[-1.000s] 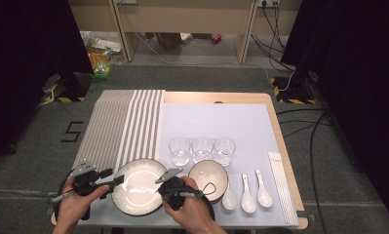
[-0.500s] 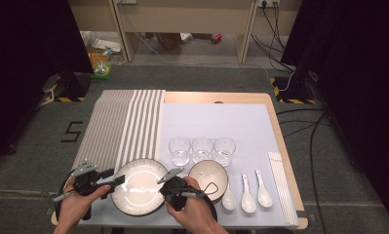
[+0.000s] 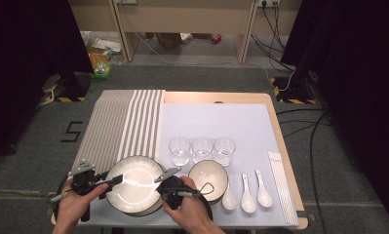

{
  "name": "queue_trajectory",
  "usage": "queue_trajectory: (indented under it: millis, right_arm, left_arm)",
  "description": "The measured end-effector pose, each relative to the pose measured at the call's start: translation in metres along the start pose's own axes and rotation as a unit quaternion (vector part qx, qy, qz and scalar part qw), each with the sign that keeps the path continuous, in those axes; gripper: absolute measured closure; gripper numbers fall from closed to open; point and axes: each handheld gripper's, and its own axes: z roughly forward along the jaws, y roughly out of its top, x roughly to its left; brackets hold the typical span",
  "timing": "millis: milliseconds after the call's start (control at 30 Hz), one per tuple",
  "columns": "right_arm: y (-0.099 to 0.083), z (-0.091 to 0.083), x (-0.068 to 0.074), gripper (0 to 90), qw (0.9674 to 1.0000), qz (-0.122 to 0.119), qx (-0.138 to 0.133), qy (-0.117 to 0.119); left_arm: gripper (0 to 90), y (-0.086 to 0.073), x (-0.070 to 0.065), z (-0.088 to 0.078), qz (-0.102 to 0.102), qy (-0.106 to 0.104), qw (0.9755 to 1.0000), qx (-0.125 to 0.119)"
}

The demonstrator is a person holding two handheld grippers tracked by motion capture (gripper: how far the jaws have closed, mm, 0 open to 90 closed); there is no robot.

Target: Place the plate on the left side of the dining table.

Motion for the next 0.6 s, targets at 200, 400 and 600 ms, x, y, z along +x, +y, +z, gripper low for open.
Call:
queue_trajectory:
  millis: [200,400,600]
  right_arm:
    - [0.0022,0.0034,-0.0011,90.0,1.0000,0.004,-0.002,0.003]
    - [0.0032,0.0059,-0.0001,90.0,1.0000,0.007,-0.002,0.004]
    - [0.0036,0.0076,-0.0020,90.0,0.9999,0.008,-0.006,-0.003]
  left_arm:
    - [56.6,0.0005,0.0029,-0.0046,-0.016,0.006,0.9999,-0.001]
    - [58.0,0.0003,0.0052,-0.0048,-0.024,0.009,0.9996,0.009]
    - [64.3,0.0005,0.0056,-0.0051,-0.031,0.017,0.9993,0.015]
